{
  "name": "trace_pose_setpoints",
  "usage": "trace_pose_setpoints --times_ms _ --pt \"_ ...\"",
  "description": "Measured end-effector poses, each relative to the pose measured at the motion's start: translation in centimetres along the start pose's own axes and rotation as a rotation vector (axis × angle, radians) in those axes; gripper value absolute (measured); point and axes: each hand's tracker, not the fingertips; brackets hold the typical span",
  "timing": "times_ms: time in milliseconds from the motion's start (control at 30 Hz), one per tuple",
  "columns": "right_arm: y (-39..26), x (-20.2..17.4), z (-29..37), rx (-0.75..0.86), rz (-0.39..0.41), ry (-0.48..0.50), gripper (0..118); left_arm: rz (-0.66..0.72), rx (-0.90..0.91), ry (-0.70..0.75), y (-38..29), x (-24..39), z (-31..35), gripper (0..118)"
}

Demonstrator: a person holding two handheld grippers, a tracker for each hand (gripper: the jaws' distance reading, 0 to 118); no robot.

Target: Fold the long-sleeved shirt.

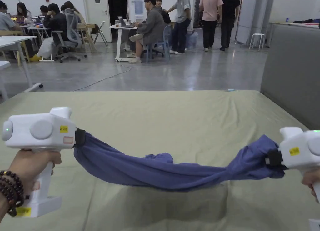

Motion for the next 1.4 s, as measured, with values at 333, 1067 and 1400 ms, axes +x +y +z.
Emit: trace_pose_setpoints --times_ms 333,1067,1400 --pt "-19.9 -0.6 0.3 -0.292 0.076 0.041 10 0.021 -0.323 -0.005 -21.7 -0.9 4.3 0" --pt "-14.1 -4.1 5.7 -0.128 0.107 -0.062 0 -0.023 -0.17 0.125 -20.9 0.3 9.8 0" --pt "-14.4 -5.5 5.0 -0.155 0.076 -0.097 0 0.079 -0.213 0.141 -21.8 -1.3 8.6 60"
